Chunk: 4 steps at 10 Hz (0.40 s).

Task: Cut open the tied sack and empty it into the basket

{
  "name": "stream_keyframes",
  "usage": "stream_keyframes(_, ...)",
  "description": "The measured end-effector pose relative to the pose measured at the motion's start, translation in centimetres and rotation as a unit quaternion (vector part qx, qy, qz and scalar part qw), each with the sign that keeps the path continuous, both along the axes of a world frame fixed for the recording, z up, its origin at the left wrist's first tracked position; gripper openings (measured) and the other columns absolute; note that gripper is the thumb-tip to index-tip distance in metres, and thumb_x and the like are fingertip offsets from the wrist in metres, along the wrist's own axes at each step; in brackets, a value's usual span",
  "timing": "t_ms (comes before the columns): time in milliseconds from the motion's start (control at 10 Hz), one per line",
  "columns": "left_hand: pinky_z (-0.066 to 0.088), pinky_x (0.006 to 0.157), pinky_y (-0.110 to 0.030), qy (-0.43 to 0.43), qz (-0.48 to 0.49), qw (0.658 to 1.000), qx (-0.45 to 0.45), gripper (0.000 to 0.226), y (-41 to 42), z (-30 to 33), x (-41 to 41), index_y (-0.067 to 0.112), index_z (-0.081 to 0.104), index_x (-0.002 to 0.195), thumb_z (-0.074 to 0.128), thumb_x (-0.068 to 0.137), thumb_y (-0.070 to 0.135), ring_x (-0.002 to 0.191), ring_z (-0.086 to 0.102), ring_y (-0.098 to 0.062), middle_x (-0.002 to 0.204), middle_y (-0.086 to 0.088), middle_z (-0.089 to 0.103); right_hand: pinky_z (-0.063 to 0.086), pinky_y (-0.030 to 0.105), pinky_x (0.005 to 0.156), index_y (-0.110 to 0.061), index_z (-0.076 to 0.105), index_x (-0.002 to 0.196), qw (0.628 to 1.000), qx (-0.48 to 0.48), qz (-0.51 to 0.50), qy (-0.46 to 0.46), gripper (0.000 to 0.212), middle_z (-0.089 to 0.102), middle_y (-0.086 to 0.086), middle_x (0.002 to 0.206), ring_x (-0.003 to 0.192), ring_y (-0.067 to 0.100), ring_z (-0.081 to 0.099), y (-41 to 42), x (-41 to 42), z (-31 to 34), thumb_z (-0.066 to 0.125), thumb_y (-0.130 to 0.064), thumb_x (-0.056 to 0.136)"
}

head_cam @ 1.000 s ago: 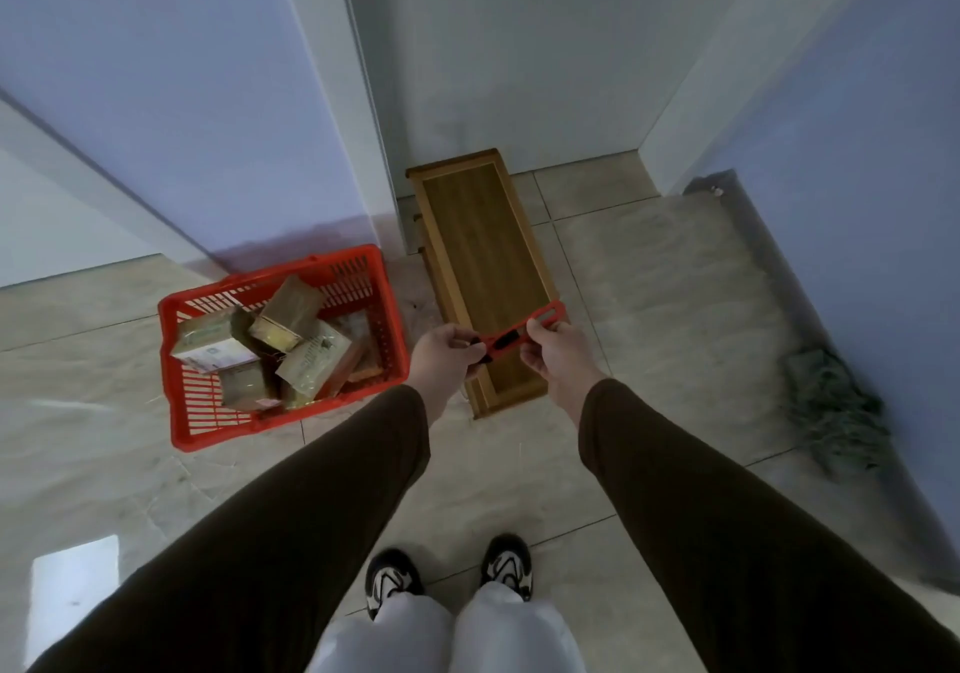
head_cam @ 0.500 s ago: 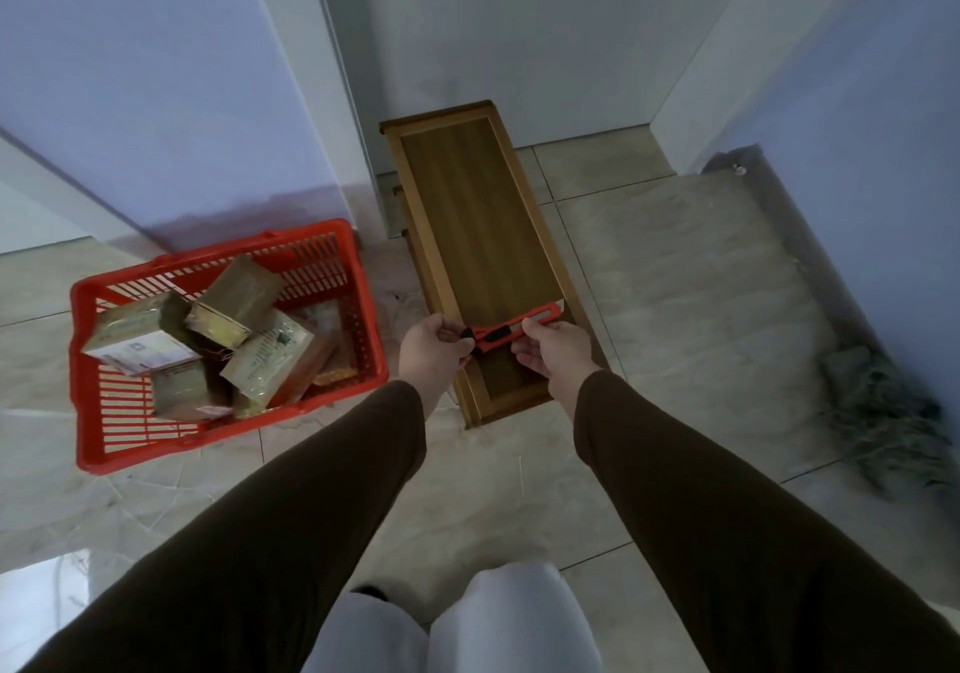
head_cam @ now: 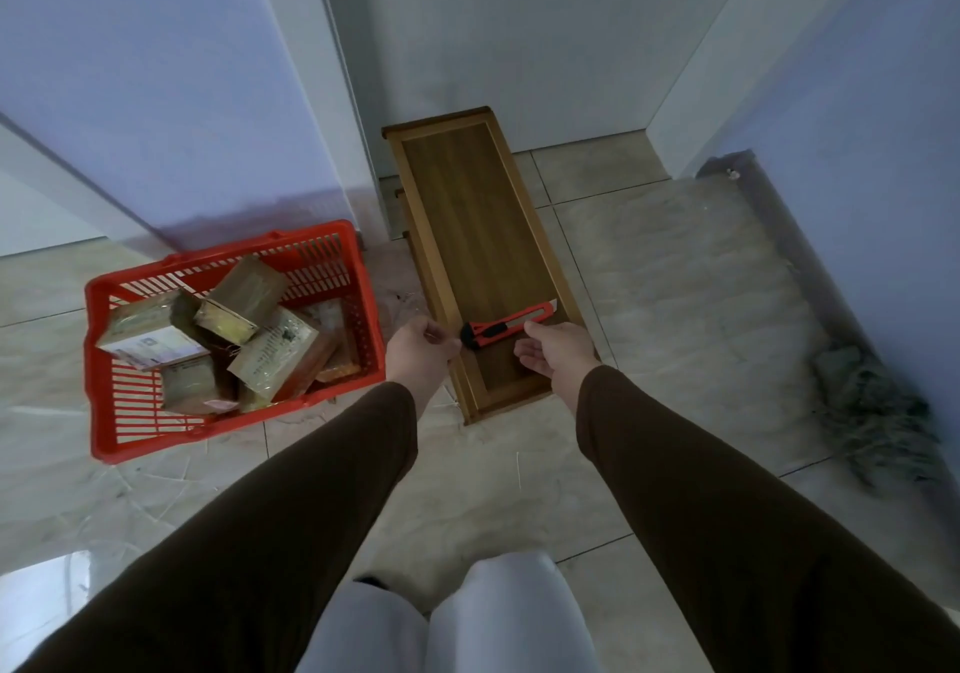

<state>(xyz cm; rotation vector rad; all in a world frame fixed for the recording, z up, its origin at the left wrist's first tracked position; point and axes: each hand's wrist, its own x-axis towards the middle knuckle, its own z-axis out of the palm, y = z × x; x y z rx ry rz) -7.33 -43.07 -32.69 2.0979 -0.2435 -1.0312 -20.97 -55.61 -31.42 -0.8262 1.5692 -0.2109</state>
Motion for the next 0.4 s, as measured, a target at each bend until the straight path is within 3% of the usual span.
stream_keyframes(200,0.063,0.085,-0.040,0.008,0.028,0.999,-0.034,0.013,2.4,9.1,0.9,0.018,0.065,0.093,0.072,0.096,0.008,0.090,0.071,-0.025,0.095,-0.006,0.069,0.064,0.033,0.083,-0.010,0.065,0.111,0.996,-0.034,0.054,-0.060,0.016,0.075,0.010,0.098,0.085,0.019,0.073,1.4,0.1,9.0,0.071,-0.019,0.099)
stream_keyframes(300,0.058,0.075,-0.033,0.010,0.027,0.998,-0.061,0.011,3.8,16.0,1.5,0.018,0.066,0.095,0.071,0.096,0.008,0.087,0.070,-0.024,0.097,-0.006,0.070,0.062,0.032,0.081,-0.014,0.065,0.110,0.988,-0.074,0.114,-0.076,0.015,0.074,0.006,0.100,0.087,0.017,0.071,2.2,1.0,15.9,0.071,-0.022,0.099)
stream_keyframes(400,0.059,0.076,-0.034,-0.023,0.029,0.996,-0.086,0.008,5.8,23.1,2.5,0.020,0.067,0.094,0.072,0.097,0.015,0.087,0.072,-0.024,0.097,-0.005,0.073,0.056,0.029,0.076,-0.017,0.066,0.110,0.971,-0.127,0.177,-0.094,0.012,0.073,0.003,0.099,0.086,0.015,0.069,3.4,2.3,23.7,0.068,-0.024,0.100)
